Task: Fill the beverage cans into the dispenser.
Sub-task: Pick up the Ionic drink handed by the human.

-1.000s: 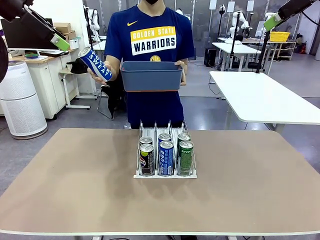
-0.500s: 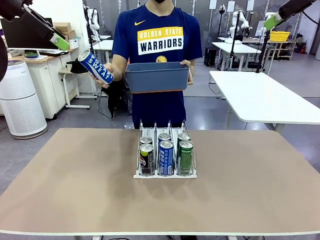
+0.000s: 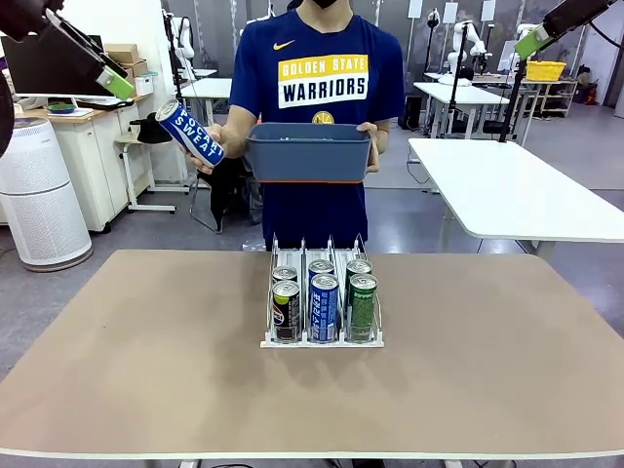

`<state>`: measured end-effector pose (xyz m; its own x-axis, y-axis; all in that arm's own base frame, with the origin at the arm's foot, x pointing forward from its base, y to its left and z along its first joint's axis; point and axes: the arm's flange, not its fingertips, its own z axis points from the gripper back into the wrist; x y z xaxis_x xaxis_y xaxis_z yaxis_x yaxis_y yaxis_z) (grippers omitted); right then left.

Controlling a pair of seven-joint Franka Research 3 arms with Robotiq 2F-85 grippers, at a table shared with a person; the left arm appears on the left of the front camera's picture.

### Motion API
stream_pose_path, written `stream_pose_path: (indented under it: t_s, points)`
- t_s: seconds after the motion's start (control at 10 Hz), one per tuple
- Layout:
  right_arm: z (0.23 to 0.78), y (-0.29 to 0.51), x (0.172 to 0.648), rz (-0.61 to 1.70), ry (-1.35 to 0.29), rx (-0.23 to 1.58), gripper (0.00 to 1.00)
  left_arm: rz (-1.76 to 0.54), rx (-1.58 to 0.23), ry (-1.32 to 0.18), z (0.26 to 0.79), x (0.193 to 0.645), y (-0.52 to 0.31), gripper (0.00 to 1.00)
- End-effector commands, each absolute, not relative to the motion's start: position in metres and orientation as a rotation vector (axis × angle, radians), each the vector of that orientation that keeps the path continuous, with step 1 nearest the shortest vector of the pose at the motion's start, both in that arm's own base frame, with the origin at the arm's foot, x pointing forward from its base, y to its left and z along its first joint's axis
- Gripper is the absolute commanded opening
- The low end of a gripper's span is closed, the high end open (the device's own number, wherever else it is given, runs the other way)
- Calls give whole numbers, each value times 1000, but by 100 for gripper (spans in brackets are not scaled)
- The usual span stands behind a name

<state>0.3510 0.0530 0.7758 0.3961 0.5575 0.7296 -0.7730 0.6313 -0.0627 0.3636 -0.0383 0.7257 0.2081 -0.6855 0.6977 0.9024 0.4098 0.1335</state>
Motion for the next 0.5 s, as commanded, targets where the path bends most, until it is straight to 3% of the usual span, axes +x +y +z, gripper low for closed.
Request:
stream_pose_path:
  t_s: [0.0, 0.4]
  points:
    - [776, 53, 350, 861, -792, 308, 100, -1180, -192, -776, 729, 381, -25, 100]
    - [776, 53, 350, 861, -792, 308, 100, -1158, -128, -819, 715, 420, -22, 100]
